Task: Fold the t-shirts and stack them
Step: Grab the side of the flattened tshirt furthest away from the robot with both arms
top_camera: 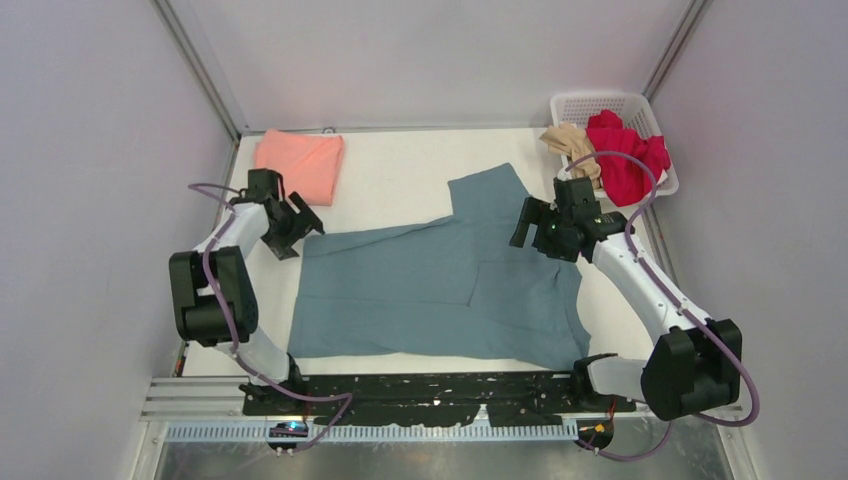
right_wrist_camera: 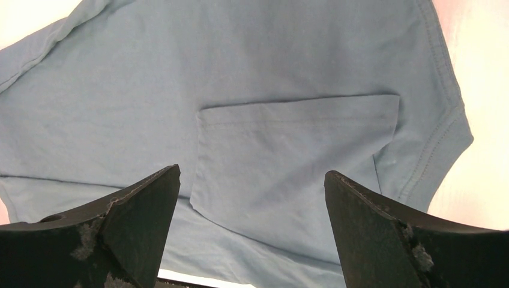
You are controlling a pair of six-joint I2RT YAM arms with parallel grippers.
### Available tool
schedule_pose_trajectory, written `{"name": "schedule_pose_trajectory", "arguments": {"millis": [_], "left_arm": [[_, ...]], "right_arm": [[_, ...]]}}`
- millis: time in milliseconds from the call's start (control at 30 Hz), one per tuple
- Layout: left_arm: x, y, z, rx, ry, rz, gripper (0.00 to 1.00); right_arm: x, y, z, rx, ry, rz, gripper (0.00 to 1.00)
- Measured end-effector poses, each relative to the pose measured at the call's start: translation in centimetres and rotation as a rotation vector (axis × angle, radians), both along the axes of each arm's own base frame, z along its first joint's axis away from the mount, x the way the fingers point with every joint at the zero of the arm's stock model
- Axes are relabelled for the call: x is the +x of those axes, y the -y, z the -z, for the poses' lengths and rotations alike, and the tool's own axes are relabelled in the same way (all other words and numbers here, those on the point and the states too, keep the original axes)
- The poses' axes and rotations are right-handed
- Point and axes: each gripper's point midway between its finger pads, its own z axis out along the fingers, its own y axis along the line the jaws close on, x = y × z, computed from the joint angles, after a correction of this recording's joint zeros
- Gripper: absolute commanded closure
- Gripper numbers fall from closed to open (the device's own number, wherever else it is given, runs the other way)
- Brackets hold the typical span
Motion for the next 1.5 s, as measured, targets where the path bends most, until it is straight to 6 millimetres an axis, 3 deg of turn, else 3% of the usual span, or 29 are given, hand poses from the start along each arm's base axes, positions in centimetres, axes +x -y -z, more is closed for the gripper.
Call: {"name": "schedule_pose_trajectory", "arguments": {"millis": [100, 200, 433, 600, 800, 933, 1167, 1500], "left_arm": [[1.8, -0.4, 0.1, -0.002, 0.006, 0.006, 0.31], [2.8, -0.6, 0.8, -0.002, -0.004, 0.019, 0.33], [2.3, -1.0, 2.5, 0.016, -0.083, 0.026, 0.37], [2.3, -0.8, 2.5, 0.001, -0.089, 0.038, 0.46], [2.7, -0.4, 2.3, -0.019, -0.081, 0.046, 0.48], [2.8, -0.2, 2.3, -0.035, -0.082, 0.049, 0.57], [2.9, 1.1, 2.3, -0.093, -0.079, 0.072, 0.98], [2.9, 1.3, 2.0, -0.097, -0.070, 0.085, 1.00]], "right_arm": [[0.5, -0.1, 0.3, -0.002, -0.010, -0.003, 0.05], [0.8, -0.1, 0.5, -0.006, -0.013, -0.002, 0.05], [0.9, 0.2, 0.5, -0.021, -0.009, 0.009, 0.05], [1.3, 0.3, 0.4, -0.029, -0.005, 0.015, 0.05], [1.4, 0.5, 0.4, -0.039, -0.001, 0.019, 0.05], [1.5, 0.7, 0.4, -0.045, 0.001, 0.022, 0.05], [1.6, 1.3, 0.3, -0.071, 0.013, 0.035, 0.05], [2.2, 1.8, -0.3, -0.089, 0.048, 0.044, 0.05]]}}
